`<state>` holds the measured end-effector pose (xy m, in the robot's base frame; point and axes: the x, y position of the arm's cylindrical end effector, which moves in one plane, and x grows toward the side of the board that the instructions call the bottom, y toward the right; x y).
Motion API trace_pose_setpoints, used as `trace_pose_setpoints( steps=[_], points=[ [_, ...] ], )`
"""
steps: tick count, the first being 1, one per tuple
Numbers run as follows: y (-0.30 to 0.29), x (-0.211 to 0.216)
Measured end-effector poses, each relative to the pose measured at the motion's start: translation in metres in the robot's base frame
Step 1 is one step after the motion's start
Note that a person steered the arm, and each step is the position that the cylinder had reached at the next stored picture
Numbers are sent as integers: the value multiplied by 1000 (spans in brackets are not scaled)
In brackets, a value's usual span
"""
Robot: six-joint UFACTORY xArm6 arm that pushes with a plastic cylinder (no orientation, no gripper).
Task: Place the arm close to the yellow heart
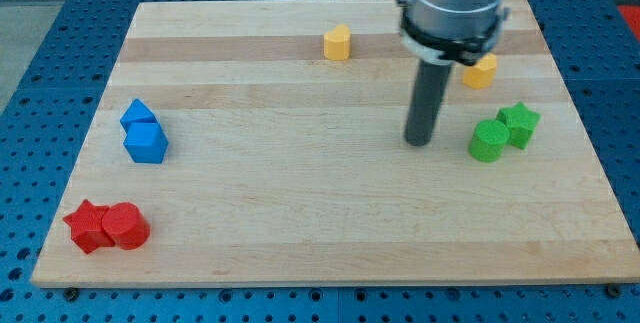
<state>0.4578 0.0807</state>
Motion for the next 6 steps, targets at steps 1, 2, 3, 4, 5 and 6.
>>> trace_pose_setpoints(
  steps=[1,2,3,4,5,6],
  points=[
    [-39,-1],
    [-69,-1],
    [-90,-12],
    [-142,-54],
    [-145,-66],
    [-150,-128]
  ],
)
